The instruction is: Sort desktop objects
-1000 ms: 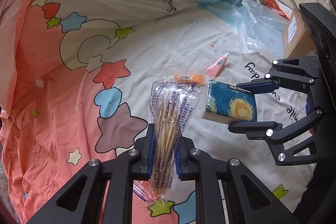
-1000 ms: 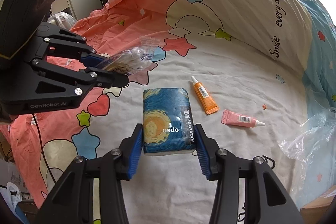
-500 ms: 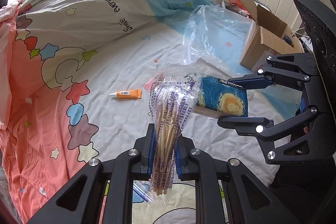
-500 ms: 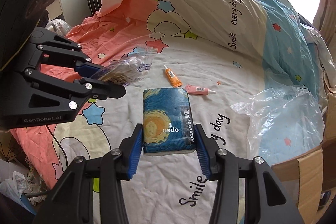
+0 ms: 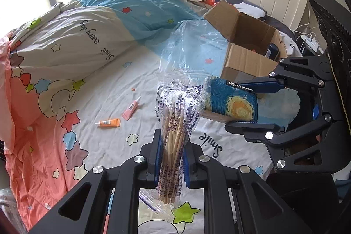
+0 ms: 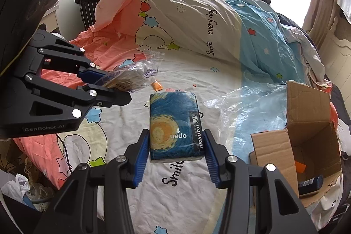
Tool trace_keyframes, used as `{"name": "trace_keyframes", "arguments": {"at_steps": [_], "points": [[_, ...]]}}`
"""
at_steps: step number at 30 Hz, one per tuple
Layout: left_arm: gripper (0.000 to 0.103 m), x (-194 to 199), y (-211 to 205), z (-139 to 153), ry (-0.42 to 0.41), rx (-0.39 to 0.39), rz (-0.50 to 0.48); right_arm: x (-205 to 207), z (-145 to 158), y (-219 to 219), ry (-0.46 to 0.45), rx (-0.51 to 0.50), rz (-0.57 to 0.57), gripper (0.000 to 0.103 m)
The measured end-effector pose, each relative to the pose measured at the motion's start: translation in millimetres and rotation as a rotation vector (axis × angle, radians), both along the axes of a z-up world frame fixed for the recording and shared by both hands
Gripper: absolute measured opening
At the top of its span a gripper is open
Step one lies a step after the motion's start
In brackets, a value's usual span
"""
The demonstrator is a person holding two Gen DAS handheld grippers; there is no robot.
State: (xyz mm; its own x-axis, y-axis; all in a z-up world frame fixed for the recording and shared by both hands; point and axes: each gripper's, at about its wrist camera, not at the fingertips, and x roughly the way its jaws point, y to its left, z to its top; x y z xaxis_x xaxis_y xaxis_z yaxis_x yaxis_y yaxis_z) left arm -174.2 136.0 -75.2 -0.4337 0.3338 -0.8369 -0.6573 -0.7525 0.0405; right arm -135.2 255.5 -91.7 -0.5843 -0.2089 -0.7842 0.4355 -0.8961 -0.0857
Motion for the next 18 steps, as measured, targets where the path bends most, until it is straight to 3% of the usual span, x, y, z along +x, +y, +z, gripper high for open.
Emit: {"name": "trace_keyframes", "arguments": {"at_steps": [18], "points": [[0.016, 40.0, 83.2, 32.6, 0.032, -0.014, -0.083, 40.1, 36.7, 75.8, 0.066, -0.018, -0.098, 0.044]]}}
